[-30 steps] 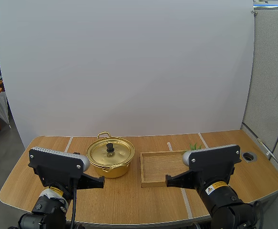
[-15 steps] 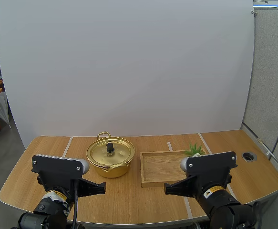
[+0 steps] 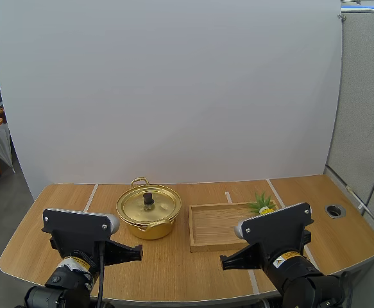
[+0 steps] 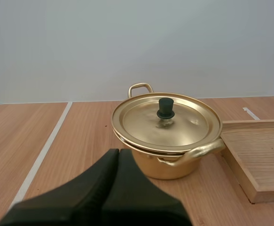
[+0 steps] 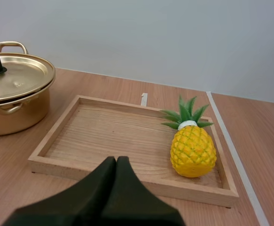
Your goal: Open the pot, put the grape inside, and close it
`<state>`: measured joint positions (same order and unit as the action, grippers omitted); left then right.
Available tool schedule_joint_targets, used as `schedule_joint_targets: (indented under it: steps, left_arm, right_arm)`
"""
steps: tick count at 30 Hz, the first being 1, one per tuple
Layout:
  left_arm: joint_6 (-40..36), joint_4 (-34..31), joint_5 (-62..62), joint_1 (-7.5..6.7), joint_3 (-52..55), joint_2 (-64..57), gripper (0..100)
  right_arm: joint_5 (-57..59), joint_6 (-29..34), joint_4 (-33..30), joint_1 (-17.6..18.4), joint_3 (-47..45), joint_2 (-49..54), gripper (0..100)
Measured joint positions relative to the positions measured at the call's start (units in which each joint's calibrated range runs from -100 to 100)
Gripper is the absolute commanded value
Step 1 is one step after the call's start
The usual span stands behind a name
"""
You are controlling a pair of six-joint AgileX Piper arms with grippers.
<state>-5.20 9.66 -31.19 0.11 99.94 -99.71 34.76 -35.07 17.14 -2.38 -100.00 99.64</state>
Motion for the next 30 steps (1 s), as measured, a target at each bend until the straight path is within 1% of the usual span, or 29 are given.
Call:
schedule_joint_targets:
  steps: [8, 14, 17, 24, 30]
  left_arm:
    - [-0.10, 0.00, 0.00, 0.00, 0.00, 0.00, 0]
    - [-0.10, 0.00, 0.00, 0.00, 0.00, 0.00, 0]
    - [-0.10, 0.00, 0.00, 0.00, 0.00, 0.00, 0]
    - [-0.10, 0.00, 0.00, 0.00, 0.00, 0.00, 0]
    - [-0.10, 0.00, 0.00, 0.00, 0.00, 0.00, 0]
  right_arm:
    - [0.00, 0.09, 0.00, 0.16, 0.00, 0.00, 0]
    - [0.00, 0.21, 0.00, 2.53, 0.00, 0.00, 0]
    - [0.00, 0.21, 0.00, 3.14, 0.00, 0.00, 0]
    - [0.00, 0.21, 0.00, 3.75, 0.00, 0.00, 0]
    - [0.00, 1.42, 0.00, 3.84, 0.00, 0.00, 0]
